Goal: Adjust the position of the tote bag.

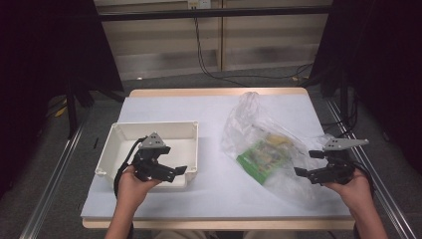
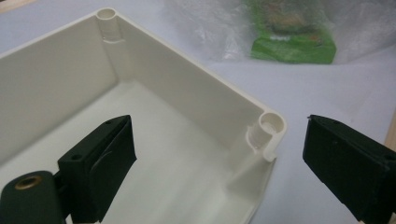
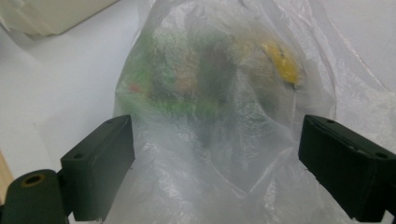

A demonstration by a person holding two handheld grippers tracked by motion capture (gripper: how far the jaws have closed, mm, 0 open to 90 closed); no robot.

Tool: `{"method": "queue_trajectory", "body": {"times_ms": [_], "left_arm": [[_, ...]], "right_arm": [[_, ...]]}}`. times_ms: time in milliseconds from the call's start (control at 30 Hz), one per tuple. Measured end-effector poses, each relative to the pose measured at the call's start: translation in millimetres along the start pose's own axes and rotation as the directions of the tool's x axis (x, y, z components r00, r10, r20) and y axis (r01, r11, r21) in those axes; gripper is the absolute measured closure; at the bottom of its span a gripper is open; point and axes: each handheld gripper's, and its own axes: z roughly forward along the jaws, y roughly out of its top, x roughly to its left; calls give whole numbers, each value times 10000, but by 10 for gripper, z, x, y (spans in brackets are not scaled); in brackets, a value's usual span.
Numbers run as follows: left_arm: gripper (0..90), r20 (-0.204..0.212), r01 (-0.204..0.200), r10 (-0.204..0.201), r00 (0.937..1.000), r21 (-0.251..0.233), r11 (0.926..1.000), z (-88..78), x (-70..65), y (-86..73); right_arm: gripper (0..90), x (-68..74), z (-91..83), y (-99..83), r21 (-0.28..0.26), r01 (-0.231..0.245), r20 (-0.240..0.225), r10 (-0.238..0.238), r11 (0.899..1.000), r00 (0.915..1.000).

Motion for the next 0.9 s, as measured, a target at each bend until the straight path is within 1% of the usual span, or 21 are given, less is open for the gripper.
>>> {"method": "queue_trajectory", "body": {"times_ms": [67,100,167,233,267,300,367,400,467,500,533,600,633,667,700,733,767,800,833,867,900], "left_arm": [[104,-33,-40,40,10000,-26,10000,1,-21,7],[104,-76,-8,8,10000,74,10000,-6,-34,12],[107,79,-3,3,10000,54,10000,7,-59,22],[109,111,-97,96,9999,44,9999,32,-91,36],[109,18,-216,216,9998,121,9997,35,-105,47],[111,168,-191,189,9997,117,9997,50,-123,55],[112,265,-301,298,9992,116,9995,80,-135,93],[112,210,-340,338,9992,85,9994,90,-148,122],[113,460,-466,468,9978,-42,9989,115,-170,156],[115,526,-548,546,9971,17,9985,124,-186,161],[115,463,-707,698,9965,183,9973,128,-198,168],[116,528,-716,708,9961,131,9973,149,-208,182],[117,601,-657,653,9961,36,9978,154,-207,195],[119,554,-692,687,9961,59,9976,146,-205,215],[120,666,-689,687,9954,3,9976,150,-205,226],[121,664,-707,711,9953,-91,9975,163,-210,234],[121,686,-770,766,9947,29,9970,166,-216,245],[123,740,-799,801,9940,-47,9968,186,-218,249],[123,746,-737,736,9945,-22,9973,199,-228,254],[124,791,-804,800,9937,12,9968,212,-224,262],[127,844,-771,769,9935,-13,9970,229,-226,266]], "right_arm": [[117,-10,18,18,109,164,-39,-164,9998,9999],[123,-4,24,27,91,172,20,-172,9998,9998],[127,1,33,39,154,328,86,-330,9993,9994],[132,12,31,34,275,433,162,-438,9987,9989],[134,14,29,27,316,474,248,-482,9984,9985],[138,15,18,20,401,501,330,-514,9979,9981],[144,18,-16,-14,526,462,453,-486,9975,9978],[151,17,-35,-42,542,477,458,-502,9974,9977],[161,7,-66,-89,771,489,716,-545,9958,9959],[168,0,-78,-110,804,355,812,-420,9961,9958],[179,-18,-80,-130,742,261,814,-321,9969,9962],[191,-37,-63,-180,785,127,829,-192,9968,9964],[194,-35,-43,-212,961,104,926,-194,9953,9955],[196,-39,-15,-248,1163,108,996,-225,9932,9948],[203,-47,15,-286,1266,41,1075,-178,9919,9940],[214,-66,46,-322,1307,9,1130,-158,9914,9935],[220,-75,74,-353,1379,-99,1126,-58,9904,9936],[226,-81,103,-381,1372,-174,1162,14,9904,9932],[238,-83,132,-404,1380,-159,1148,0,9903,9934],[250,-83,160,-425,1359,-134,1179,-27,9906,9930],[287,-77,180,-438,1443,-253,1210,77,9892,9926]]}}
